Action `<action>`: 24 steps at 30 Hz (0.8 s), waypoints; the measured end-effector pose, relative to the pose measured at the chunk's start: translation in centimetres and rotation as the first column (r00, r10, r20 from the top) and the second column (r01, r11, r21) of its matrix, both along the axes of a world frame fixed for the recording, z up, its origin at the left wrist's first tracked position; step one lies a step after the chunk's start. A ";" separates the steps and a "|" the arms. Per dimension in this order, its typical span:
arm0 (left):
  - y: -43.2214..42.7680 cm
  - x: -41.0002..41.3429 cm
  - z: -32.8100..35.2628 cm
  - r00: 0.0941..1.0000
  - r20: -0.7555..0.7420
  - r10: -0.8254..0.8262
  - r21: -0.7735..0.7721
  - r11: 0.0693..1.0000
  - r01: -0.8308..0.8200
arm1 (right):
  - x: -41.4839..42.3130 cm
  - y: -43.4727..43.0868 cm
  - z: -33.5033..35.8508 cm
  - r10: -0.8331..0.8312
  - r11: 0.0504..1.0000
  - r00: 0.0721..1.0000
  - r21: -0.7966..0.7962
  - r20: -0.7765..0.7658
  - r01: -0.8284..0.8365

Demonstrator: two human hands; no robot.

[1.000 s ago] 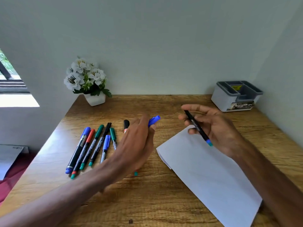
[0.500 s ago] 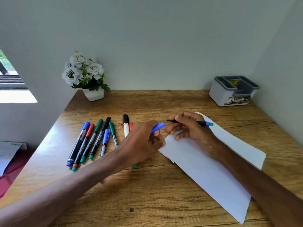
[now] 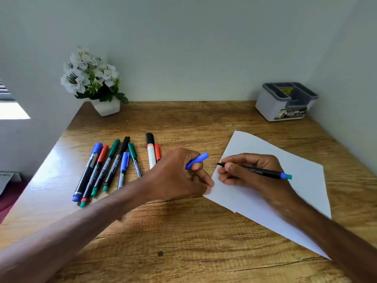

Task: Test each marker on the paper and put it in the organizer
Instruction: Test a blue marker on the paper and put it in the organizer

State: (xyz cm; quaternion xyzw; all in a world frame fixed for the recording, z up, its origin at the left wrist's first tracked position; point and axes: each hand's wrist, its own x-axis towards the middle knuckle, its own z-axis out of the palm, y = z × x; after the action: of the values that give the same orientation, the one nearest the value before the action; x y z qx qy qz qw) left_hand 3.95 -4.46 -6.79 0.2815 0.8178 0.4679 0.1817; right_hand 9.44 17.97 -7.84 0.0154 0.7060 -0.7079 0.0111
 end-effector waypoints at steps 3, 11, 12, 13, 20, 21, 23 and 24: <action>-0.2 -0.4 0.2 0.998 -0.048 -0.032 0.000 0.999 0.032 | 0.0 -0.1 0.0 -0.004 1.000 1.000 -0.009 -0.011 0.004; -0.5 -0.5 0.4 0.988 -0.120 -0.097 -0.014 0.995 0.096 | 0.5 0.1 -0.1 -0.102 0.995 0.982 -0.002 -0.160 0.103; -0.4 -0.5 0.3 0.985 -0.128 -0.112 -0.015 0.994 0.111 | 0.5 0.1 0.0 -0.100 0.995 0.979 0.004 -0.179 0.102; -0.4 -0.5 0.3 0.983 -0.134 -0.125 -0.024 0.992 0.123 | 0.6 0.1 0.0 -0.093 0.995 0.976 0.012 -0.197 0.097; -0.7 -0.5 0.5 0.977 -0.140 -0.159 -0.127 0.982 0.142 | 0.9 -0.3 0.5 0.083 0.996 0.985 0.024 -0.153 -0.081; -0.7 -0.5 0.5 0.976 -0.146 -0.161 -0.136 0.981 0.141 | 1.1 -0.3 0.5 0.098 0.995 0.985 0.025 -0.141 -0.096; -0.6 -0.4 0.5 0.974 -0.148 -0.171 -0.144 0.978 0.150 | 1.5 -0.3 0.6 0.124 0.992 0.985 0.047 -0.124 -0.119; -0.6 -0.3 0.5 0.973 -0.148 -0.178 -0.145 0.977 0.156 | 1.8 -0.3 0.6 0.147 0.988 0.982 0.073 -0.117 -0.139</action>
State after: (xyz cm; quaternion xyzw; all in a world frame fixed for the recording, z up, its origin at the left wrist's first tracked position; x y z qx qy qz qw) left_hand 3.60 -5.06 -6.32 0.3734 0.8323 0.3715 0.1726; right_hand 11.27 17.67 -7.20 -0.0783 0.7270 -0.6819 0.0181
